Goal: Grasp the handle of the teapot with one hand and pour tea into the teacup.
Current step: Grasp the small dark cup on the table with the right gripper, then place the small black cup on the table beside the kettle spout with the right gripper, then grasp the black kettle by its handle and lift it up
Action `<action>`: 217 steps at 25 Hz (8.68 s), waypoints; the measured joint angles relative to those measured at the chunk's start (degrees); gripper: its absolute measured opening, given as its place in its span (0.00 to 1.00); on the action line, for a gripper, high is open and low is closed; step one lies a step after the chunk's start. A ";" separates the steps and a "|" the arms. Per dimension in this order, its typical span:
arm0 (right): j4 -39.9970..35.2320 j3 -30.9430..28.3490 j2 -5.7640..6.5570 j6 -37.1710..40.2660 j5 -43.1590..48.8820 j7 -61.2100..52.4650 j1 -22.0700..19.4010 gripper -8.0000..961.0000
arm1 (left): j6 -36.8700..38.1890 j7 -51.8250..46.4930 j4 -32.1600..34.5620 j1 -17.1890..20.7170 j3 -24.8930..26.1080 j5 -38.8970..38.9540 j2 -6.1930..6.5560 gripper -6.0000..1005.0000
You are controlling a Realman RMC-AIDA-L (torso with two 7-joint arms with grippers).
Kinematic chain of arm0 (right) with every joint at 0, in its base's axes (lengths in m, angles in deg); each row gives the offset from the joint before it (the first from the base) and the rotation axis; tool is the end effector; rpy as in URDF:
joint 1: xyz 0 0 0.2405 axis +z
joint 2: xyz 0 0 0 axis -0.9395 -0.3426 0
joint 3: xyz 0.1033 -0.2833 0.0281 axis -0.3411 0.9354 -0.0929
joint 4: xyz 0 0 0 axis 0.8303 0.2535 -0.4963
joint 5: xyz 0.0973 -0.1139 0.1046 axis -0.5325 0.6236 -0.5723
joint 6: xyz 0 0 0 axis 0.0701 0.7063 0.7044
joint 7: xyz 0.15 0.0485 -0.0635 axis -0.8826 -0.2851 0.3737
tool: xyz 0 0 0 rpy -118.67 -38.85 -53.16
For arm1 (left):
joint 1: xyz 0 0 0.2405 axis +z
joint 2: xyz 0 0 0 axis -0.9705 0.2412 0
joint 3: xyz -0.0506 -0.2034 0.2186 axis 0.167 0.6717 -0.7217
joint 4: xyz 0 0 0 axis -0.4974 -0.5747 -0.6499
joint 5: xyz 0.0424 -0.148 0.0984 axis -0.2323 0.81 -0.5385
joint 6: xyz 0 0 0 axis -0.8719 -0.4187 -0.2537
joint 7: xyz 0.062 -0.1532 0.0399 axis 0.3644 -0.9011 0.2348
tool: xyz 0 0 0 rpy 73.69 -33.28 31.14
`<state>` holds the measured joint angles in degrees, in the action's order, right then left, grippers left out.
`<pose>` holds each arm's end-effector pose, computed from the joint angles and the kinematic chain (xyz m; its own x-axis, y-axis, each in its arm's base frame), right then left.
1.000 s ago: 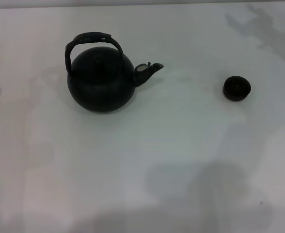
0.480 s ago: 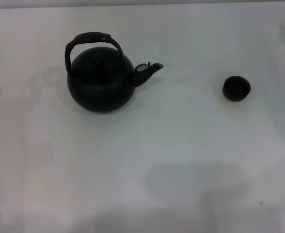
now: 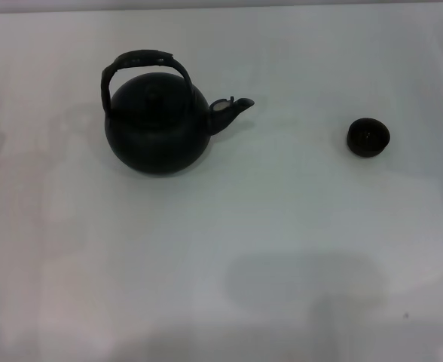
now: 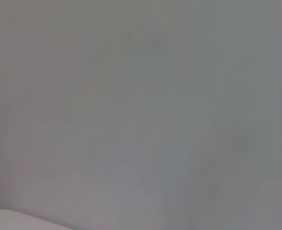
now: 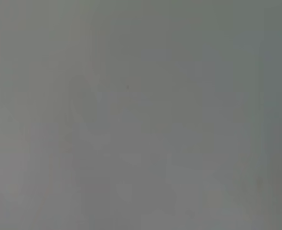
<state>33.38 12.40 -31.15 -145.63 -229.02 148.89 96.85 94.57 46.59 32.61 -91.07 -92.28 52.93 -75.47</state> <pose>0.4028 0.3711 0.0293 0.5414 -0.0587 -0.8387 -0.8372 0.0542 -0.5442 -0.4091 0.2824 -0.0032 0.4763 -0.0162 0.8791 0.8769 0.0820 -0.4736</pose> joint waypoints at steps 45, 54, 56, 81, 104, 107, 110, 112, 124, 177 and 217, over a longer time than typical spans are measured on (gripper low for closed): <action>-2.29 -2.77 0.41 7.77 0.31 -2.49 3.39 0.87 | -1.67 -0.08 1.24 -3.01 -0.01 0.09 -0.09 0.88; -15.44 13.29 2.22 10.61 14.41 -29.47 3.84 0.87 | -1.72 -0.09 1.89 -3.08 0.00 0.08 -0.09 0.88; -18.46 15.84 3.15 11.40 20.06 -35.93 4.67 0.87 | -1.73 -0.09 1.94 -3.08 0.00 0.08 -0.09 0.88; -57.47 28.34 0.55 -16.81 105.64 -88.26 14.82 0.87 | -1.75 -0.27 1.93 -2.56 0.00 0.08 -0.09 0.88; -48.70 45.50 0.19 -8.99 114.05 -101.91 18.95 0.87 | -2.26 -0.27 1.93 -2.62 0.09 0.09 -0.09 0.88; -48.67 45.18 0.42 -9.26 115.45 -103.38 18.24 0.87 | -2.49 -0.27 1.93 -2.70 0.09 0.09 -0.09 0.88; -48.65 45.04 0.43 -9.99 116.50 -104.07 17.95 0.87 | -2.54 -0.27 1.93 -2.83 0.09 0.08 -0.09 0.88; -48.68 45.05 0.43 -10.78 117.10 -104.38 17.75 0.87 | -2.58 -0.27 1.93 -2.89 0.09 0.09 -0.09 0.88; -49.28 45.02 0.35 -13.91 119.36 -105.49 18.02 0.86 | -2.90 -0.27 1.93 -3.17 0.09 1.73 -0.09 0.88; -57.68 72.88 -0.15 -12.24 103.54 -106.86 22.61 0.91 | -3.08 -0.27 3.26 -3.84 0.09 2.11 -0.09 0.88; -29.18 -3.52 0.63 -3.99 48.84 -63.44 1.98 0.91 | -1.70 -4.49 2.85 -2.08 -0.59 7.20 -0.01 0.88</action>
<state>4.20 8.88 -30.52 -149.62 -180.18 85.45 98.83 92.87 42.11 35.45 -93.15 -92.87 60.12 -75.47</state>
